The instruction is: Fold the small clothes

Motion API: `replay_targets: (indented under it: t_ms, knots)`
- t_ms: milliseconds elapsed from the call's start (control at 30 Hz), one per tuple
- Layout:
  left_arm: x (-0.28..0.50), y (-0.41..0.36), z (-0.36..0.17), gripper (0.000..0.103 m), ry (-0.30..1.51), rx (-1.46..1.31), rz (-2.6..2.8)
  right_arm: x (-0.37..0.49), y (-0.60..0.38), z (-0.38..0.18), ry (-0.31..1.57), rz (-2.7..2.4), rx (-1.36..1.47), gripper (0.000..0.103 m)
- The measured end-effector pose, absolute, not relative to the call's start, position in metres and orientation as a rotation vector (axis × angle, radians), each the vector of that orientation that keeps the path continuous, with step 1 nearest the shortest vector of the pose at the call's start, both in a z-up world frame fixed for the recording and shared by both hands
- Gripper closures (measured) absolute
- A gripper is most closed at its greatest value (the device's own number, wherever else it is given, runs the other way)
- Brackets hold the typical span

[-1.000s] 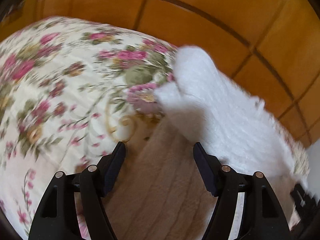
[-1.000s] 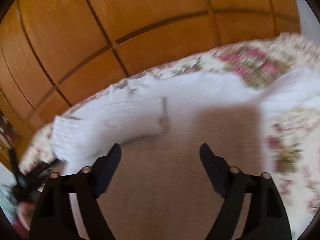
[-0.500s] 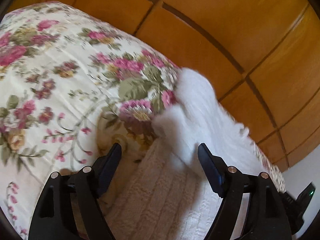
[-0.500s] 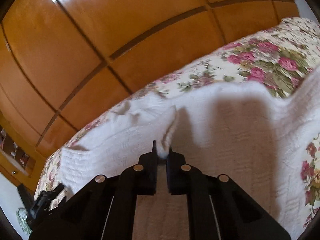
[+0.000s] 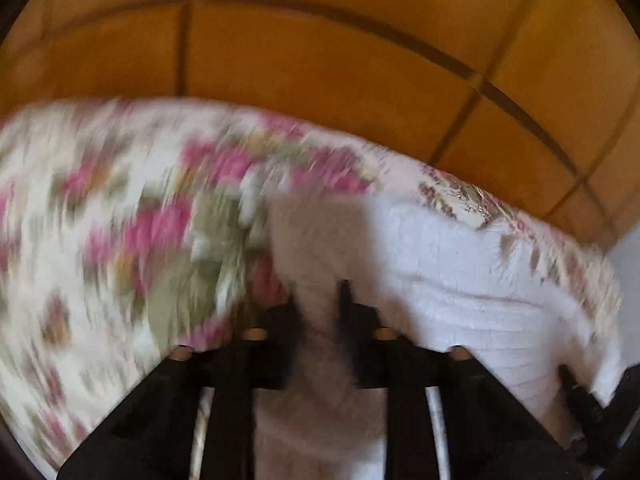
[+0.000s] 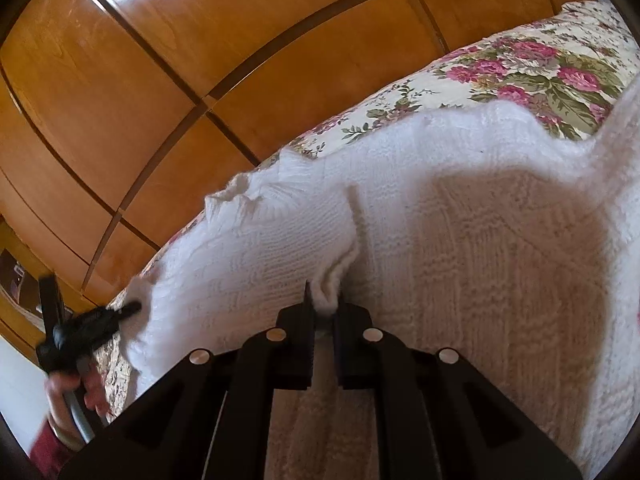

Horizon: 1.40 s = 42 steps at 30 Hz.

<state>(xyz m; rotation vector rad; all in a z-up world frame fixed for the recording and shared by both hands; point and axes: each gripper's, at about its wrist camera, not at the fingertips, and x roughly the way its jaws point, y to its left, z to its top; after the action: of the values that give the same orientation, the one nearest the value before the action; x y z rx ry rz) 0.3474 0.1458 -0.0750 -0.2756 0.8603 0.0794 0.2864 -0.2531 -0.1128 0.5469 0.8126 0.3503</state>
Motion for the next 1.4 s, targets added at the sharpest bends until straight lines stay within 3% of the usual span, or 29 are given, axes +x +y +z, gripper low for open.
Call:
replay_targets:
  t_ms: [167,300,367,433,467,600,633,667,700,833,967,1100,1133,1167,1233,1333,1400]
  knots:
    - [0.362,0.156,-0.055,0.095,0.769,-0.224,0.156,0.285,-0.252,-0.113,0.799,0.351,0.537,0.097]
    - [0.352,0.187,-0.087,0.095,0.835,-0.338,0.199,0.287,-0.252,-0.115,0.808,0.353,0.543,0.097]
    - [0.327,0.201,-0.096,0.084,0.792,-0.482,0.139,0.287,-0.253,-0.116,0.808,0.356,0.549,0.097]
    - [0.300,0.214,-0.104,0.035,0.723,-0.620,0.103,0.287,-0.253,-0.117,0.809,0.358,0.555,0.097]
    - [0.287,0.218,-0.108,0.025,0.685,-0.687,0.080,0.288,-0.253,-0.117,0.810,0.357,0.555,0.097]
    - [0.288,0.201,-0.126,0.025,0.759,-0.687,0.001,0.288,-0.253,-0.117,0.812,0.356,0.549,0.097]
    - [0.288,0.195,-0.125,0.033,0.755,-0.653,-0.004,0.288,-0.253,-0.117,0.812,0.356,0.549,0.097]
    - [0.290,0.189,-0.123,0.064,0.755,-0.623,-0.028,0.288,-0.253,-0.117,0.810,0.356,0.551,0.097]
    - [0.295,0.181,-0.121,0.084,0.783,-0.572,-0.039,0.287,-0.253,-0.117,0.808,0.356,0.550,0.097]
    - [0.293,0.173,-0.109,0.091,0.769,-0.527,0.044,0.281,-0.255,-0.111,0.753,0.356,0.557,0.097]
    - [0.276,0.194,-0.111,0.092,0.712,-0.690,0.122,0.268,-0.263,-0.104,0.668,0.316,0.578,0.097]
    - [0.272,0.178,-0.124,0.086,0.747,-0.611,0.144,0.273,-0.266,-0.110,0.713,0.274,0.600,0.097]
    - [0.270,0.178,-0.122,0.076,0.745,-0.606,0.165,0.274,-0.267,-0.111,0.721,0.270,0.610,0.097]
    - [0.271,0.176,-0.122,0.057,0.744,-0.598,0.187,0.275,-0.269,-0.113,0.730,0.263,0.617,0.097]
    - [0.266,0.175,-0.116,0.043,0.720,-0.600,0.222,0.276,-0.267,-0.113,0.744,0.255,0.608,0.097]
    - [0.254,0.173,-0.099,0.043,0.632,-0.611,0.231,0.277,-0.268,-0.114,0.754,0.258,0.608,0.096]
    - [0.256,0.158,-0.087,0.043,0.615,-0.541,0.227,0.276,-0.270,-0.115,0.742,0.274,0.625,0.089]
